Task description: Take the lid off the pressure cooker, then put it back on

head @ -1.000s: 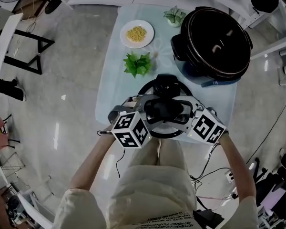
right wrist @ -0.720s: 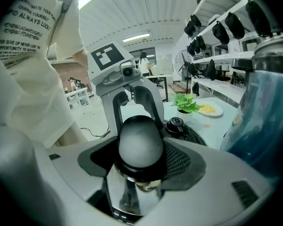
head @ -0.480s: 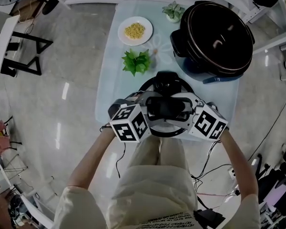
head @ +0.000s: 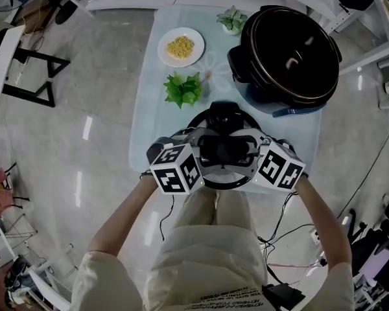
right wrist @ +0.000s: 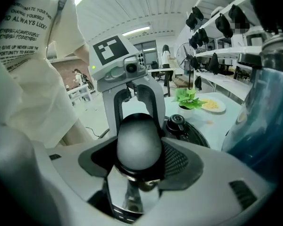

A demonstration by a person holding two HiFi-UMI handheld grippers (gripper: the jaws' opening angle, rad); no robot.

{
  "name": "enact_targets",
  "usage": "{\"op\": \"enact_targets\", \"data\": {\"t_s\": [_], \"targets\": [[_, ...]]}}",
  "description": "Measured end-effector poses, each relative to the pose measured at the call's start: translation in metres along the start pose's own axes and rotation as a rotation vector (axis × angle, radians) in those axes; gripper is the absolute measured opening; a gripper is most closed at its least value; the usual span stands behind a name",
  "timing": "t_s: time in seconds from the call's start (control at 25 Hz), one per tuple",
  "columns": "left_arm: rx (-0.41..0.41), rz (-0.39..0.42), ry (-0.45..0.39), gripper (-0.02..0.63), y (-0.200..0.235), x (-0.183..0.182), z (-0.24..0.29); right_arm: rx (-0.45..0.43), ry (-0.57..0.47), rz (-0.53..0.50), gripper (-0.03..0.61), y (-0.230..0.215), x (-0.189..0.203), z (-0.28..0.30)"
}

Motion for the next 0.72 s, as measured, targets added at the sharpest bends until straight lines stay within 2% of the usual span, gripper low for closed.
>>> {"op": "enact_targets", "data": {"t_s": [0.4, 0.72], "targets": [[0.006, -0.002, 0.066, 0.285, -0.001, -0.002, 0.002, 0.005, 0.109, 0.027, 0.279, 0.001, -0.003, 0.003], [0.032, 0.023, 0.070, 0.285, -0.011, -0.013, -0.011, 0.034, 0.085, 0.061, 0.279, 0.018, -0.012, -0.007]]}}
Point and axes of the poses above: the fingertips, and each gripper's own axes: z forward along the fingers, y to its left, x out of its underside, the point moved 8 cm from there along -z, backward along the fingers, and after that the axes turned 6 degrees about z, right-handed, at the moved point
